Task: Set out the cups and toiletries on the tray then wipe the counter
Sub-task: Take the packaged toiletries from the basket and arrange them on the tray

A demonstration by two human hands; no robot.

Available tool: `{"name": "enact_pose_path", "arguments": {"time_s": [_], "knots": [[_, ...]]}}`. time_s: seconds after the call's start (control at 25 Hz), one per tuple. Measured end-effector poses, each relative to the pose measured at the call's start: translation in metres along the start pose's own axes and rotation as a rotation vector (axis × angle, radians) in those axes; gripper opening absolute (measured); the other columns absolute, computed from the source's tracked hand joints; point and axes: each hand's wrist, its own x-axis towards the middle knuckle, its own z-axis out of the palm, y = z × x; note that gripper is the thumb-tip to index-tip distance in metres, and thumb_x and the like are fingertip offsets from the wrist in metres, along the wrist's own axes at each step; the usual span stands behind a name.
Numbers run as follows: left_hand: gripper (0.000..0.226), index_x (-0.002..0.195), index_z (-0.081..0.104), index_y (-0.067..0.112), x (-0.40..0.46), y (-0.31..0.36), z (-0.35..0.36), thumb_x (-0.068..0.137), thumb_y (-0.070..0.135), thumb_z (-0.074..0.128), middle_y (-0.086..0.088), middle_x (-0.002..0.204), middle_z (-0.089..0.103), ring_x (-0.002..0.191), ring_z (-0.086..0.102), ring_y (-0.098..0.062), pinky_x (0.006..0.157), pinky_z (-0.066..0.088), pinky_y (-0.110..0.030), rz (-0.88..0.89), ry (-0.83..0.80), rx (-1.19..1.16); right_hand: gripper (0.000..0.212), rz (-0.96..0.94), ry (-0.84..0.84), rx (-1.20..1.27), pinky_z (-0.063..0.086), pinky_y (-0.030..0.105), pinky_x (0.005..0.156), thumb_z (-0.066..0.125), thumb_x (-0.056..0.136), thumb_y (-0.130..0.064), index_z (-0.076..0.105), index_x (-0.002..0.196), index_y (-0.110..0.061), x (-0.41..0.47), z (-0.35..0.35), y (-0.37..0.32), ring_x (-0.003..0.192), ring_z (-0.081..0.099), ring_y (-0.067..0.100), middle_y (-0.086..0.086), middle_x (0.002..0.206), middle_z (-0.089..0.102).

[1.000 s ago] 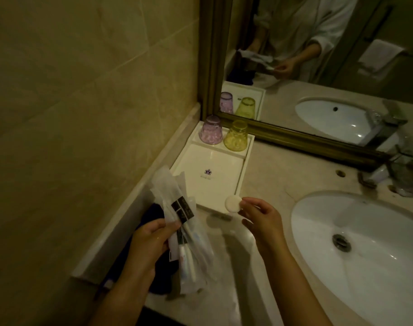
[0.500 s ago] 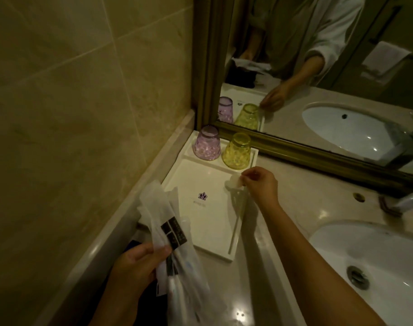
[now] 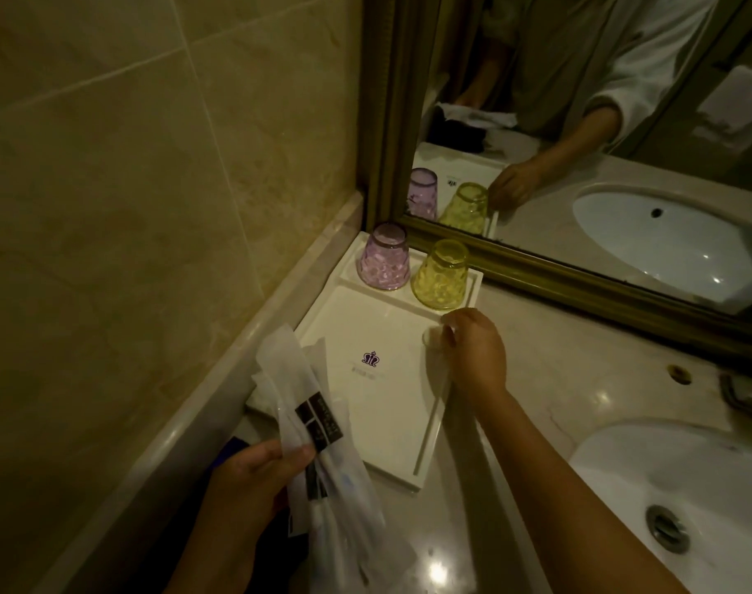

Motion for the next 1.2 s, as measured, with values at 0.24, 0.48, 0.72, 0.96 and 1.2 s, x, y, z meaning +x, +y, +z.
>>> {"name": "enact_pose_path", "arguments": {"time_s": [0.24, 0.48, 0.72, 0.96, 1.2], "knots": [[0.007, 0.082, 0.071, 0.01, -0.006, 0.004, 0.003, 0.079, 0.01, 0.065, -0.005, 0.072, 0.076, 0.065, 0.072, -0.02, 0.055, 0.052, -0.029, 0.047, -0.008, 0.022, 0.033, -0.279, -0.139, -0.258, 0.014, 0.049, 0.112, 0.047, 0.091, -0.024, 0.061, 0.12, -0.014, -0.031, 0.008, 0.011, 0.127, 0.047, 0.025, 0.004, 0.131, 0.059], [0.012, 0.088, 0.069, 0.003, -0.009, 0.006, 0.008, 0.079, 0.01, 0.065, -0.015, 0.081, 0.075, 0.075, 0.071, -0.029, 0.055, 0.053, -0.032, 0.039, -0.021, -0.01, 0.045, -0.284, -0.272, -0.288, -0.009, 0.046, 0.113, 0.029, 0.097, -0.035, 0.036, 0.14, -0.023, -0.029, 0.009, 0.018, 0.141, 0.026, 0.018, -0.003, 0.15, 0.035], [0.007, 0.08, 0.072, 0.004, -0.005, 0.002, 0.012, 0.078, 0.009, 0.067, -0.018, 0.085, 0.074, 0.082, 0.07, -0.032, 0.066, 0.055, -0.037, 0.127, -0.007, -0.012, 0.039, -0.235, -0.166, 0.082, 0.029, 0.038, 0.107, 0.049, 0.091, -0.036, 0.052, 0.128, -0.023, -0.052, -0.018, -0.008, 0.133, 0.038, 0.019, 0.003, 0.14, 0.049], [0.011, 0.069, 0.073, 0.007, -0.005, -0.003, 0.02, 0.078, 0.005, 0.066, -0.014, 0.075, 0.074, 0.075, 0.071, -0.03, 0.063, 0.057, -0.034, 0.163, -0.021, -0.012, 0.01, 0.031, -0.467, 0.674, 0.053, 0.018, 0.058, 0.076, 0.068, -0.033, 0.069, 0.074, -0.027, -0.116, -0.045, -0.066, 0.062, 0.063, 0.007, -0.004, 0.069, 0.069], [0.017, 0.091, 0.07, -0.002, -0.009, -0.003, 0.014, 0.077, 0.007, 0.067, -0.022, 0.094, 0.071, 0.088, 0.069, -0.035, 0.075, 0.056, -0.041, 0.148, -0.027, -0.021, 0.013, 0.199, -0.519, 0.731, 0.048, 0.019, 0.053, 0.064, 0.081, -0.007, 0.067, 0.07, -0.014, -0.105, -0.041, -0.064, 0.059, 0.06, 0.014, 0.006, 0.064, 0.066]]}}
